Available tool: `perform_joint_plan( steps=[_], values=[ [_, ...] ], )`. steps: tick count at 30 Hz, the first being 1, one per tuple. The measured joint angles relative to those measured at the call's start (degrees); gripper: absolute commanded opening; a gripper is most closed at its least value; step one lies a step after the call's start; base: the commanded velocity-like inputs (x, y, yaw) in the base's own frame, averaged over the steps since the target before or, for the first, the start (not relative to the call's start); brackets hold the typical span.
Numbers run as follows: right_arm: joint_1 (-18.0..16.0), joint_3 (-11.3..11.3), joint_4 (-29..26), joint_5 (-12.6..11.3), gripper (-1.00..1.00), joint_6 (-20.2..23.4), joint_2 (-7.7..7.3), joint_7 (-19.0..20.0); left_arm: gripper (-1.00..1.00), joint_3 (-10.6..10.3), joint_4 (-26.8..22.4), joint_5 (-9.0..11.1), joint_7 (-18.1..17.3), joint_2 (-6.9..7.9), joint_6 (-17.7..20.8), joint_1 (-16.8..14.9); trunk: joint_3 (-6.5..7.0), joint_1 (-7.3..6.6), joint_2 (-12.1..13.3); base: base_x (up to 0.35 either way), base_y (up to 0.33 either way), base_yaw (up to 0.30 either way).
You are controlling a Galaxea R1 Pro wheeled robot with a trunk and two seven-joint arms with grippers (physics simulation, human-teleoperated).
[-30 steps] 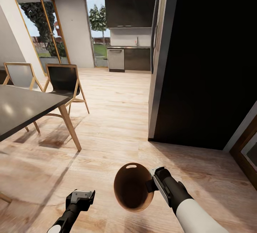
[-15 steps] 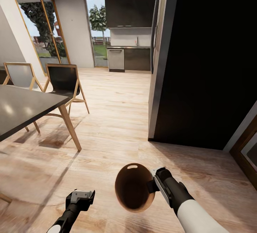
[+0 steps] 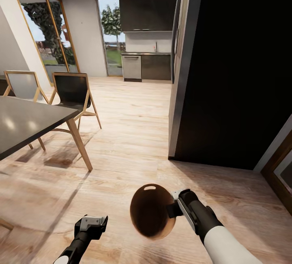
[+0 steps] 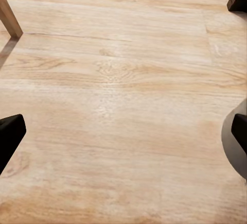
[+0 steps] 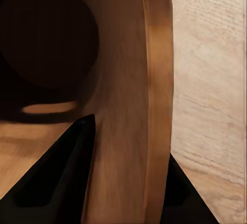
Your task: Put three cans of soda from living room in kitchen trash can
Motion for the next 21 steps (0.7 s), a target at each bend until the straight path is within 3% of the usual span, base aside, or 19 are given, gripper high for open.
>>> perform_joint_plan(
  steps=[2, 5, 6, 7, 8, 10, 13, 14, 16, 17, 18, 21],
  values=[
    [0.01, 0.0, -1.13, 0.95, -1.0, -0.07, -1.5, 0.4, 1.0, 0.0, -0.01, 0.0, 0.0, 0.0, 0.03, -0.01, 0.01, 0.0, 0.0, 0.0, 0.0, 0.0],
    [0.25, -0.04, -3.72, -0.07, -1.0, -0.03, -5.92, 1.17, 1.0, 0.01, -0.02, 0.0, 0.0, 0.0, 0.05, 0.02, 0.01, 0.0, 0.0, 0.0, 0.0, 0.0],
    [0.39, 0.0, -3.91, 1.71, -1.0, -0.12, -6.89, 1.31, 1.0, 0.01, -0.03, 0.0, 0.0, 0.0, 0.06, 0.01, 0.0, 0.0, 0.0, 0.0, 0.0, 0.0],
    [0.66, 0.01, -4.03, 1.3, -1.0, -0.1, -8.76, 2.64, 1.0, 0.02, -0.03, 0.0, 0.0, 0.0, 0.05, 0.0, -0.01, 0.0, 0.0, 0.0, 0.0, 0.0],
    [0.81, 0.01, -4.35, 2.21, -1.0, -0.19, -9.68, 3.31, 1.0, 0.01, -0.03, 0.0, 0.0, 0.0, 0.03, 0.0, -0.01, 0.0, 0.0, 0.0, 0.0, 0.0],
    [1.3, 0.05, -4.51, -0.55, -1.0, 0.05, -13.25, 7.03, 1.0, 0.01, -0.03, 0.0, 0.0, 0.0, 0.0, 0.0, -0.01, 0.0, 0.0, 0.0, 0.0, 0.0],
    [2.02, 0.0, -4.74, 0.05, -1.0, -0.74, -17.43, 9.35, 1.0, 0.01, 0.02, 0.0, 0.0, 0.0, -0.09, 0.03, -0.01, 0.0, 0.0, 0.0, 0.0, 0.0],
    [2.13, -0.07, -4.78, 2.0, -1.0, -1.54, -18.22, 9.39, 1.0, 0.01, 0.03, 0.0, 0.0, -0.02, -0.11, 0.03, 0.0, 0.0, 0.0, 0.0, 0.0, 0.0],
    [2.81, -0.14, -4.71, 2.17, -1.0, -3.25, -20.02, 10.05, 1.0, 0.01, 0.09, -0.02, 0.0, -0.05, -0.15, 0.02, 0.0, 0.0, 0.0, 0.0, 0.0, 0.0],
    [3.6, -1.34, -4.68, 0.21, -1.0, -3.94, -21.06, 10.93, 1.0, 0.01, 0.11, -0.02, 0.0, -0.05, -0.17, 0.0, -0.01, 0.0, 0.0, 0.0, 0.0, 0.0],
    [4.03, -3.05, -4.7, -0.06, -1.0, -4.33, -21.52, 11.63, 1.0, 0.01, 0.13, -0.01, 0.0, -0.04, -0.18, -0.01, -0.01, 0.0, 0.0, 0.0, 0.0, 0.0],
    [4.64, -7.06, -4.62, 1.29, -1.0, -4.88, -22.5, 14.7, 1.0, 0.01, 0.14, -0.02, 0.0, -0.05, -0.24, -0.02, -0.01, 0.0, 0.0, 0.0, 0.0, 0.0]
  ],
)
